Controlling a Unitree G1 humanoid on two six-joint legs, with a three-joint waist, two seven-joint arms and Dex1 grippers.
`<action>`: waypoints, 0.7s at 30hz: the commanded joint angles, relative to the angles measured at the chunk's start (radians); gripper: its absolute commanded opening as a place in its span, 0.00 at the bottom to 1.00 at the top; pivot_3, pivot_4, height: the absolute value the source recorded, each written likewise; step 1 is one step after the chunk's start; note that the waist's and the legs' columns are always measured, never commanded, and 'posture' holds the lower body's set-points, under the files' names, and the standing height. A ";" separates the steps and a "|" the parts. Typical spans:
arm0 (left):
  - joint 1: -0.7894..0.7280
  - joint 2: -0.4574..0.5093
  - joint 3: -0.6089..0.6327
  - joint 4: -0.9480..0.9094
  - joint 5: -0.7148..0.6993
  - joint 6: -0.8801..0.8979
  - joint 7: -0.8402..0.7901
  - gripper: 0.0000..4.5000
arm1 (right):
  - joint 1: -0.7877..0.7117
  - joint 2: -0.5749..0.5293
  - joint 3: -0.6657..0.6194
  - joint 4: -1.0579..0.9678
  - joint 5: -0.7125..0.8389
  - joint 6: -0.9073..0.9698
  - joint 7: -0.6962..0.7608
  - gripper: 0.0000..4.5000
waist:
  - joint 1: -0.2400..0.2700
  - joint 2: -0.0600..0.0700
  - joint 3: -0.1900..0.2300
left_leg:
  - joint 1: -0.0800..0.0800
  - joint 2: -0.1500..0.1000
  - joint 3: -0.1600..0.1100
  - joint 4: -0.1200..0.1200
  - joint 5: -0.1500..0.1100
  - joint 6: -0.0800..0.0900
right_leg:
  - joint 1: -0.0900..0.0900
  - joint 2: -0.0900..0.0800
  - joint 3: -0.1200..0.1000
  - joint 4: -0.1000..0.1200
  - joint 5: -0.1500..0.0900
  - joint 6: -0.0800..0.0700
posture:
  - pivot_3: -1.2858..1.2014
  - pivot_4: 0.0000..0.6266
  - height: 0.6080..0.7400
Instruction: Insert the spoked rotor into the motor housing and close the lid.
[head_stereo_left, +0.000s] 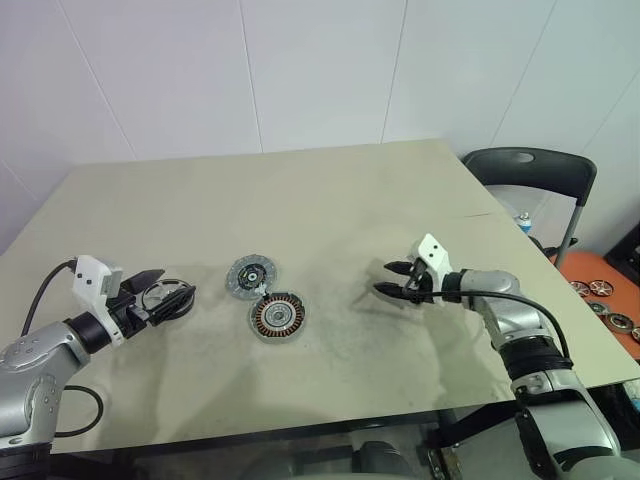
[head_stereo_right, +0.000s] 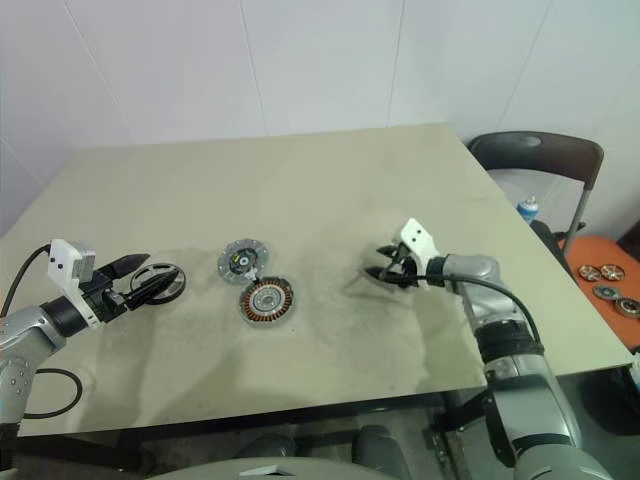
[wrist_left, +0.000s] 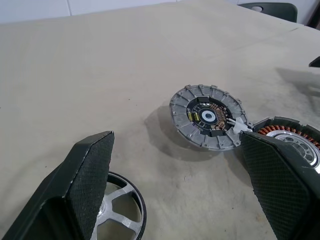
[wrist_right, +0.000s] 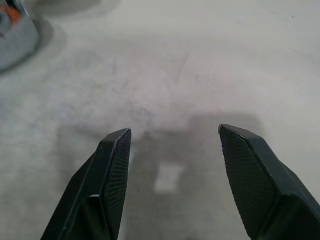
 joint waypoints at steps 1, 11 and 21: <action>-0.023 0.012 0.001 -0.001 0.008 -0.015 -0.004 0.95 | -0.005 -0.018 -0.039 -0.066 0.053 0.052 0.021 0.65 | 0.001 0.000 0.000 | 0.000 0.000 0.000 0.000 -0.001 0.001 | 0.000 0.000 0.000 0.000 0.000 0.000 | 0.52 0.00 1.00; -0.032 0.018 -0.004 0.009 0.013 -0.015 -0.007 0.95 | 0.064 -0.052 -0.057 -0.098 0.069 0.069 0.037 0.65 | 0.002 0.000 0.000 | 0.000 0.000 0.000 0.000 -0.002 0.004 | 0.000 0.000 0.000 0.000 0.000 0.000 | 0.52 0.00 1.00; -0.040 0.018 -0.008 0.018 0.021 -0.013 -0.012 0.95 | 0.104 -0.116 -0.114 -0.024 0.073 0.028 0.027 0.65 | 0.023 0.000 0.000 | 0.000 0.001 0.002 0.001 -0.003 0.005 | 0.000 0.001 0.001 -0.001 0.001 0.000 | 0.52 0.00 1.00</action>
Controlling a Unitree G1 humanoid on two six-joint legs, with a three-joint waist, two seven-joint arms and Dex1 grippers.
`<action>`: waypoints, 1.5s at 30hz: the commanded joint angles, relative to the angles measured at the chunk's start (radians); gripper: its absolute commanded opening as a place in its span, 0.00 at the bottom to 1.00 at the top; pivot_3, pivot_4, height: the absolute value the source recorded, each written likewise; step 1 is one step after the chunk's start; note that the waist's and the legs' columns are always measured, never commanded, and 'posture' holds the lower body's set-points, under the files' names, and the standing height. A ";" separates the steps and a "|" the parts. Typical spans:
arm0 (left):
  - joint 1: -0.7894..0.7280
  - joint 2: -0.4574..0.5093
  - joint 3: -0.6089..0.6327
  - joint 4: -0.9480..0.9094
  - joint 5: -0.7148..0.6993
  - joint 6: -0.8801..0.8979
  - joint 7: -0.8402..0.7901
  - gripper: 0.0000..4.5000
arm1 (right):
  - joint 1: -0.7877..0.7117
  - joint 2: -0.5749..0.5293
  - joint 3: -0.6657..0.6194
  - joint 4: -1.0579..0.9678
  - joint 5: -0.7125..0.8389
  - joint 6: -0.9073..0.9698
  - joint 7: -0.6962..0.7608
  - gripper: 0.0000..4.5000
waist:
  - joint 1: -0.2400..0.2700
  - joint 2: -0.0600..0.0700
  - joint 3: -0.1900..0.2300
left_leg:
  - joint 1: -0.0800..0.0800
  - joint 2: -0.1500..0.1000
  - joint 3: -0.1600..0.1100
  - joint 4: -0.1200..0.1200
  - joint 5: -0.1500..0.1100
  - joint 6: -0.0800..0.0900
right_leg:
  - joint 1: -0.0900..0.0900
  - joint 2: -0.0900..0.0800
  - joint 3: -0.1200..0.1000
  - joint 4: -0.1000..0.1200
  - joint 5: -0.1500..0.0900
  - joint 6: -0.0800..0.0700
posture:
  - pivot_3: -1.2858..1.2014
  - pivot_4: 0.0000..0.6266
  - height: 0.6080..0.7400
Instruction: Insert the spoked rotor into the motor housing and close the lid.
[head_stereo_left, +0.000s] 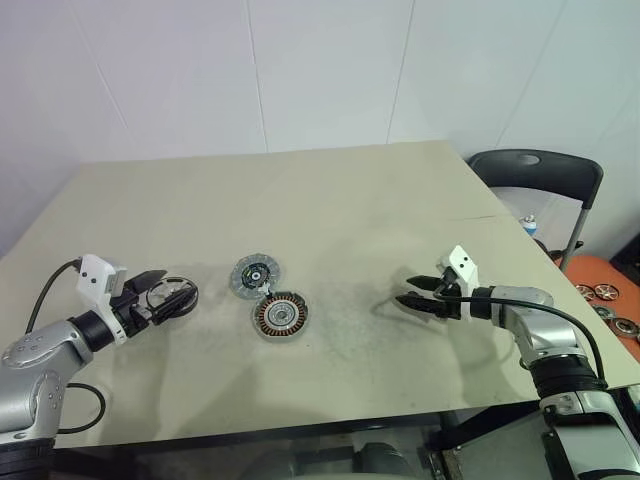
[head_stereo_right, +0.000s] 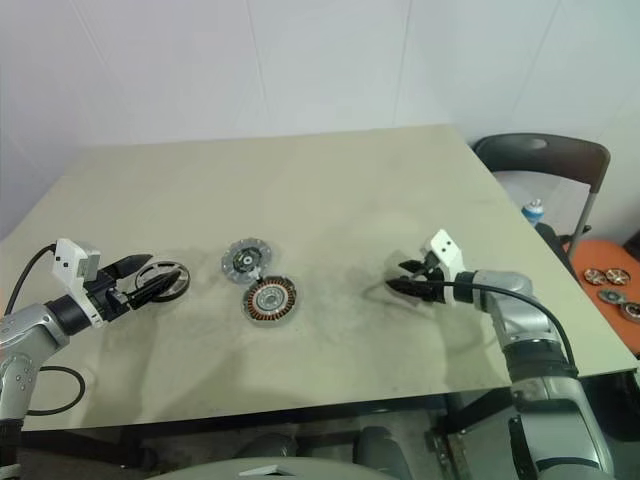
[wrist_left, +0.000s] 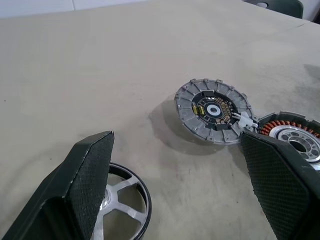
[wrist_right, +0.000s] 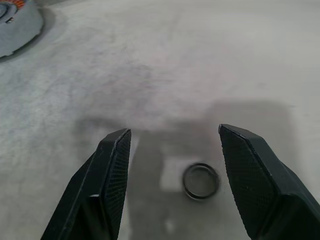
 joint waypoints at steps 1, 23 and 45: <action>-0.023 0.018 0.007 -0.007 0.003 -0.012 -0.006 0.95 | -0.005 -0.030 -0.043 0.015 0.014 -0.029 -0.003 0.65 | 0.002 0.000 0.000 | 0.000 0.000 0.000 0.000 0.000 0.000 | 0.000 0.000 0.000 0.000 0.000 0.000 | 0.52 0.00 1.00; -0.051 0.022 -0.013 0.014 0.006 -0.008 -0.019 0.95 | 0.069 -0.024 -0.023 -0.037 0.005 -0.037 -0.024 0.65 | 0.001 -0.002 -0.001 | 0.001 0.000 0.001 0.000 0.000 0.000 | 0.001 0.000 0.001 0.000 0.001 0.000 | 0.52 0.00 1.00; 0.014 -0.005 0.006 -0.059 -0.013 -0.001 0.021 0.95 | -0.012 0.002 0.009 0.076 -0.066 -0.155 -0.082 0.65 | 0.001 -0.002 -0.001 | 0.008 0.002 0.012 -0.001 -0.001 0.002 | 0.004 0.002 0.011 0.000 0.002 0.002 | 0.52 0.00 1.00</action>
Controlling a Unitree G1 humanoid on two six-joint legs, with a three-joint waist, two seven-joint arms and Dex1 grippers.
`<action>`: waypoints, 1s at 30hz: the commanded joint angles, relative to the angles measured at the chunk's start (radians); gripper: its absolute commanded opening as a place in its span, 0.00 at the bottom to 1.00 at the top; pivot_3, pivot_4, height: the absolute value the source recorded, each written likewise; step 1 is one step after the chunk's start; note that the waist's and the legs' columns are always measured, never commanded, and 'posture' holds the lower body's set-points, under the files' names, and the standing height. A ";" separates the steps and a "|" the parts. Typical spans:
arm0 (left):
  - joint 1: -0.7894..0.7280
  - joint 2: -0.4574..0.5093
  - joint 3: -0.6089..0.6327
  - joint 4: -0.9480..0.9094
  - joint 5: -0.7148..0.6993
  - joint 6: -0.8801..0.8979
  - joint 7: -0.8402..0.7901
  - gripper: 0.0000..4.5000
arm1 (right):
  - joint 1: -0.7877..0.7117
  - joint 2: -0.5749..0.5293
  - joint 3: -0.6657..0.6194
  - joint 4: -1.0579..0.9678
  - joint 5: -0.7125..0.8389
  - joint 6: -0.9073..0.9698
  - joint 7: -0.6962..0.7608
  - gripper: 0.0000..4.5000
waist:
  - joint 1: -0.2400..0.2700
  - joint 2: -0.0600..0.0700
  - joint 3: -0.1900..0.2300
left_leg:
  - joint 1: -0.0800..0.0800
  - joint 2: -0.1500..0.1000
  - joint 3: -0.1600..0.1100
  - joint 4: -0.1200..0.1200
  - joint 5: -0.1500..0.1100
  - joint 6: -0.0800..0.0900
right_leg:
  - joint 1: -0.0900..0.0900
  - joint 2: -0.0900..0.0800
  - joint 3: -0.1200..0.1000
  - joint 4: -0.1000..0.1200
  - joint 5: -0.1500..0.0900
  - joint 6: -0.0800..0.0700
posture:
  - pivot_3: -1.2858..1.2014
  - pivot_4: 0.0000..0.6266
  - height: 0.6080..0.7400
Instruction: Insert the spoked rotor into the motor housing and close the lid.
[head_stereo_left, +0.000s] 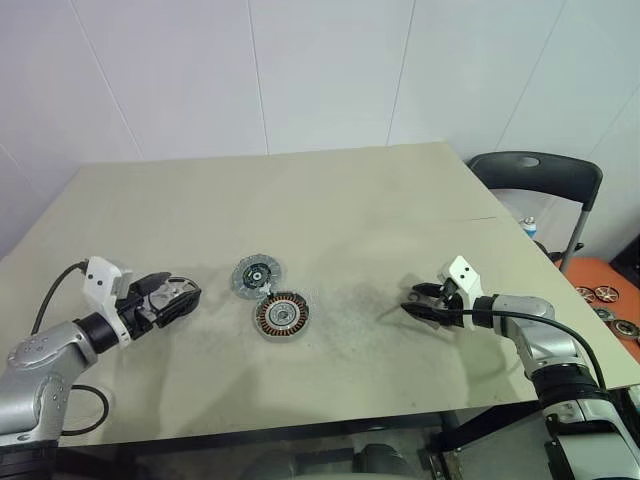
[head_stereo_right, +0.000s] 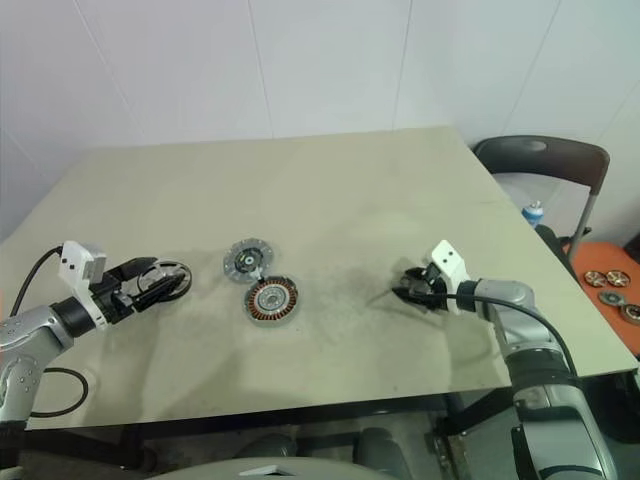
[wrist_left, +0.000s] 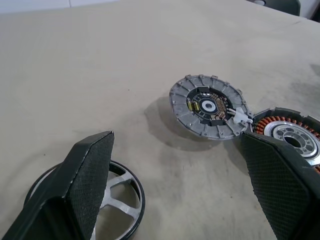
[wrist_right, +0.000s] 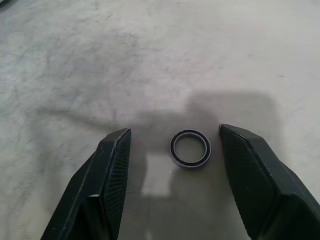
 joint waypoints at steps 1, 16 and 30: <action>-0.006 0.004 0.024 -0.034 -0.013 -0.004 0.007 0.95 | -0.041 -0.003 -0.020 0.034 -0.013 -0.046 -0.028 0.65 | 0.000 0.000 0.000 | 0.001 0.000 0.001 0.000 0.000 0.001 | 0.000 0.000 0.001 0.000 0.000 0.000 | 0.52 0.00 1.00; -0.028 0.025 0.021 -0.030 -0.015 0.005 -0.003 0.95 | -0.028 0.023 0.021 0.115 -0.061 -0.112 -0.049 0.65 | 0.000 -0.003 -0.002 | 0.004 0.003 0.009 0.000 -0.002 0.004 | 0.002 0.001 0.003 -0.001 0.002 0.002 | 0.52 0.00 1.00; -0.010 0.015 0.023 -0.035 -0.007 -0.005 0.005 0.95 | -0.063 0.047 0.029 0.117 -0.038 -0.001 -0.016 0.65 | -0.002 -0.007 -0.004 | 0.009 0.006 0.012 0.000 -0.002 0.004 | 0.005 0.002 0.003 -0.002 0.003 0.001 | 0.52 0.00 1.00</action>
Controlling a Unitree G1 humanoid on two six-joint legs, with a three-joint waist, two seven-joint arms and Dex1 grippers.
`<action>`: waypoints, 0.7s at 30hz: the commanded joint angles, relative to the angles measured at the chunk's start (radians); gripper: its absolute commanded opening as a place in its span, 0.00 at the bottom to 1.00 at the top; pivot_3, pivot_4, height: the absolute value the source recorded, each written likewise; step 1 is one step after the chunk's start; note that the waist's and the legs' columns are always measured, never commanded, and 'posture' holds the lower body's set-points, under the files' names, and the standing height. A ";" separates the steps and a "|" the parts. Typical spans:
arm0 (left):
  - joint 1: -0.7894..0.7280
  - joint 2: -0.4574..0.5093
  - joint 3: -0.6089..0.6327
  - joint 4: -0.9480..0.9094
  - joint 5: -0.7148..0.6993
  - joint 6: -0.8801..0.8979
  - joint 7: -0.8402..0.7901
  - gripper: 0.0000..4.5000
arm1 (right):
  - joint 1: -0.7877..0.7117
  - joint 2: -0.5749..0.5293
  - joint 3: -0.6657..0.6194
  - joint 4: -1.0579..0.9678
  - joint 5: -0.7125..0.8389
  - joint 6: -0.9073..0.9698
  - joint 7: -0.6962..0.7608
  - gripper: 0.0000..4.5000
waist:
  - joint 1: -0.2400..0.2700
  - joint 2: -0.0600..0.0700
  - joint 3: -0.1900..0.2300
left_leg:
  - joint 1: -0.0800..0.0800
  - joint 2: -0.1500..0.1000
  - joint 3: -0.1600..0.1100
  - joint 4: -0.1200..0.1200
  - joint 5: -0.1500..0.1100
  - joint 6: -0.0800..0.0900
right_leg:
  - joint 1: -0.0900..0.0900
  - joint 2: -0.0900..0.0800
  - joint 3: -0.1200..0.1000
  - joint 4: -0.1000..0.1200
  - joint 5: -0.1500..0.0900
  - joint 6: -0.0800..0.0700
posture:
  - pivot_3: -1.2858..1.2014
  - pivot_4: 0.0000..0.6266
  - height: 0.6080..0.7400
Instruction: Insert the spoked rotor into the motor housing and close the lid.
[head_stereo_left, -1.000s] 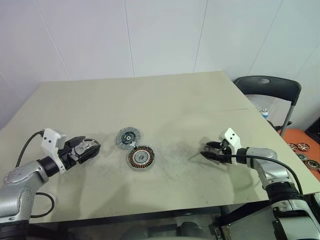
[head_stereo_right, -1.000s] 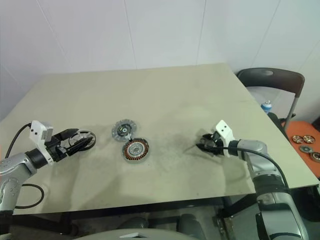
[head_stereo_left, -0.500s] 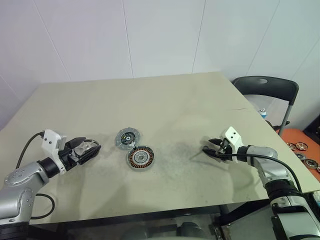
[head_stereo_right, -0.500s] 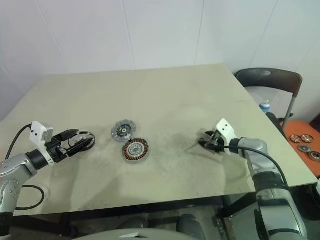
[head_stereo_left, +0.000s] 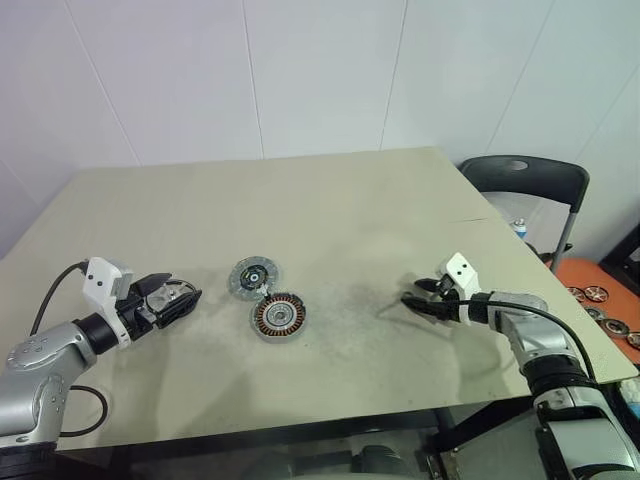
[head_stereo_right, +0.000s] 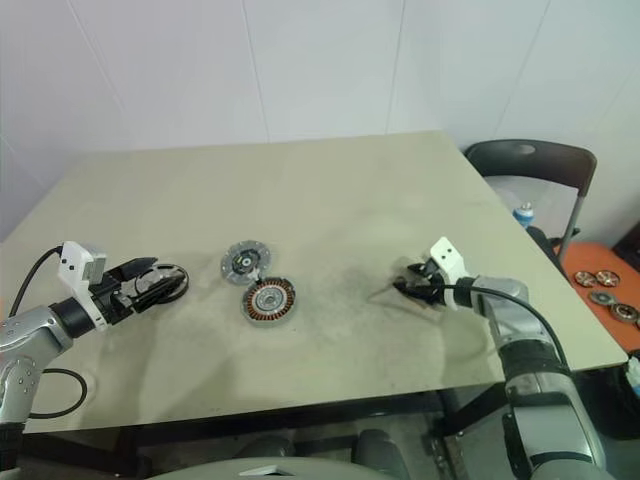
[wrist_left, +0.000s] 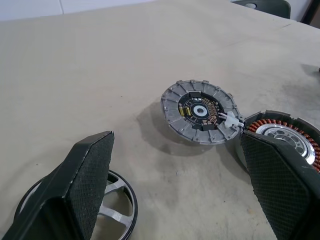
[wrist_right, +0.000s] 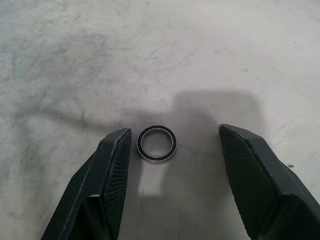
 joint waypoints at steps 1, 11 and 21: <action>-0.006 0.005 0.021 -0.031 -0.004 -0.009 0.008 0.95 | -0.006 0.016 0.026 -0.001 -0.014 0.023 0.013 0.65 | 0.000 0.000 0.000 | 0.000 0.000 0.000 0.000 0.000 0.000 | 0.000 0.000 0.000 0.000 0.000 0.000 | 0.52 0.00 1.00; -0.008 0.003 0.021 -0.025 -0.004 -0.014 0.022 0.95 | -0.022 0.013 0.034 0.000 0.006 0.208 0.055 0.65 | 0.001 -0.001 -0.001 | 0.000 0.001 0.001 0.000 0.000 -0.001 | 0.000 0.001 0.000 0.000 0.000 0.000 | 0.52 0.00 1.00; -0.021 0.010 0.022 -0.016 -0.001 -0.016 0.025 0.95 | -0.008 0.017 0.037 -0.031 -0.011 0.183 0.049 0.65 | 0.000 -0.003 -0.002 | 0.000 0.003 0.002 -0.001 -0.003 -0.001 | -0.001 0.001 0.000 -0.001 0.000 0.000 | 0.52 0.00 1.00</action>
